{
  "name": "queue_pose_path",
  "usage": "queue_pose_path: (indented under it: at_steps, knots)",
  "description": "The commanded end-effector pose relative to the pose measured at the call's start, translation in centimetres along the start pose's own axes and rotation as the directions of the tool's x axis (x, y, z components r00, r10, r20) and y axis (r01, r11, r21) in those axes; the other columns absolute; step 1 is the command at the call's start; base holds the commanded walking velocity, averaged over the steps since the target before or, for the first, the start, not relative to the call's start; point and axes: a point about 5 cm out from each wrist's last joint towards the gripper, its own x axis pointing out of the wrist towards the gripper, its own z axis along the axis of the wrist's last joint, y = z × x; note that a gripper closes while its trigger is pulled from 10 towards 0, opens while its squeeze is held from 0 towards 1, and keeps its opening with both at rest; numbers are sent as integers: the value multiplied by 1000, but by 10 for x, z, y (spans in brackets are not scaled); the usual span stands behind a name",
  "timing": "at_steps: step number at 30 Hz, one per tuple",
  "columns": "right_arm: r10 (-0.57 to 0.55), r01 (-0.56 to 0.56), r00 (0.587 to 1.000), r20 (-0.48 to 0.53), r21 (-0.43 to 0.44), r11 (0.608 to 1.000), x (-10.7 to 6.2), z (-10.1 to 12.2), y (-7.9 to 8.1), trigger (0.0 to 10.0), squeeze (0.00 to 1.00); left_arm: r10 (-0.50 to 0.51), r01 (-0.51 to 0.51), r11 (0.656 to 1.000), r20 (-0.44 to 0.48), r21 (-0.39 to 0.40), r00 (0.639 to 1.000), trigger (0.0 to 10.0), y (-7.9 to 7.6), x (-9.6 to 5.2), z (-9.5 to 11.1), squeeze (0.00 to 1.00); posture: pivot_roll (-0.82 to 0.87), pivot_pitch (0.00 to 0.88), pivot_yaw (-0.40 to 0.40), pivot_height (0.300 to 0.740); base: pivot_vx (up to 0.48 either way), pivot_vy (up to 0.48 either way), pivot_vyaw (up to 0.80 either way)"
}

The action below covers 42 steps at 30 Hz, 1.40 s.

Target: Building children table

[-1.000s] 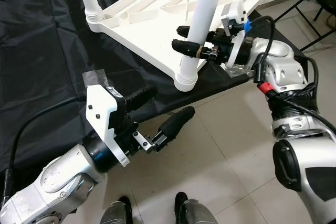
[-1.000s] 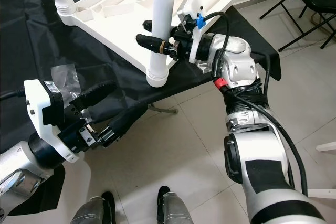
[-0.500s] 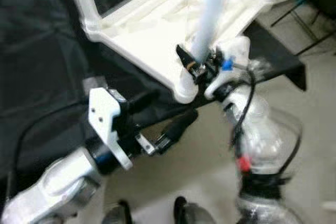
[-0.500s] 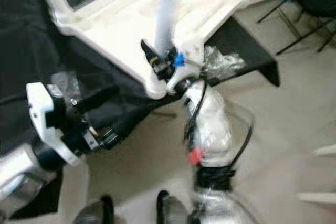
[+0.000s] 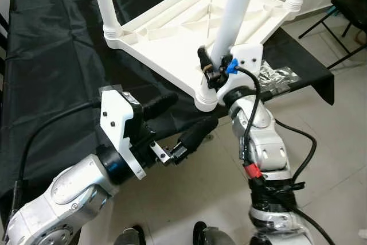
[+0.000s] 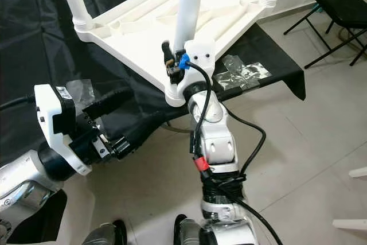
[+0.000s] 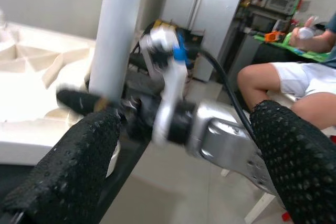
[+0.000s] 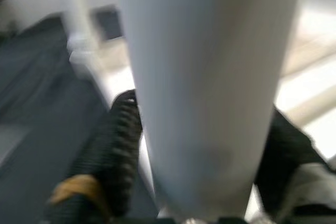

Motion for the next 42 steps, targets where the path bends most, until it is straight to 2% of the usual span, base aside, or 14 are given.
queue_pose_path:
  at_steps: [1,13,14,15,21,22,24,25,36,38,39,40,41,42]
  knots:
    - [96,-98,994,49,22,995,-2,10,7,10000,1000,-13,13,1000,-2,-7,1000,10000,-3,0,-1,0,43,316,-44,740,0,0,0]
    - [474,-459,880,18,-222,860,-8,58,-38,10000,1000,-12,12,1000,-12,-18,1000,10000,-6,-2,-3,0,53,335,-41,740,0,0,0]
    - [494,-479,870,2,-236,845,-6,62,-41,10000,722,-13,13,1000,-11,-18,1000,10000,-6,-1,-3,0,53,336,-42,740,0,0,0]
    - [499,-483,867,-6,-257,837,-1,68,-47,10000,0,-14,14,1000,-12,-17,1000,10000,-6,-1,-3,0,56,340,-41,740,0,0,0]
    - [549,-531,835,-19,-286,798,6,88,-58,10000,0,-15,14,1000,-21,-17,1000,10000,-7,-3,-3,0,68,346,-41,740,0,0,0]
    - [595,-580,803,-34,-275,767,6,93,-59,3922,0,-15,14,1000,-22,-18,1000,10000,-8,-4,-3,0,69,348,-41,740,0,0,0]
    - [595,-580,803,-34,-275,767,6,93,-59,3922,0,-15,14,1000,-22,-18,1000,10000,-8,-4,-3,0,69,348,-41,740,0,0,0]
    - [621,-606,783,-41,-274,747,7,96,-60,0,0,-15,14,1000,-23,-18,1000,10000,-8,-4,-3,0,70,349,-40,740,0,0,0]
    - [682,-695,718,-143,-219,685,-1,84,-69,0,0,-18,18,1000,-30,-15,999,10000,-9,-5,-2,0,69,358,-42,740,0,0,0]
    - [632,-653,757,-167,-216,726,-7,75,-73,0,0,-17,17,1000,-29,-15,999,10000,-10,-5,-2,0,58,363,-56,740,0,0,0]
    - [496,-521,850,-179,-146,841,-16,51,-73,0,0,-15,14,1000,-29,-15,999,10000,-11,-5,-2,0,68,357,-96,740,0,0,0]
    - [15,-52,980,-200,-178,983,-25,7,-78,0,0,-6,6,1000,-30,-12,1000,10000,-12,-6,-3,0,79,356,-89,740,0,0,0]
    - [-364,316,908,-208,-233,920,-45,-19,-83,0,0,0,-1,1000,-31,-11,1000,10000,-12,-7,-4,0,69,355,-83,740,0,0,0]
    - [-364,316,908,-208,-233,920,-45,-19,-83,0,0,0,-1,1000,-31,-11,1000,10000,-12,-7,-4,0,69,355,-83,740,0,0,0]
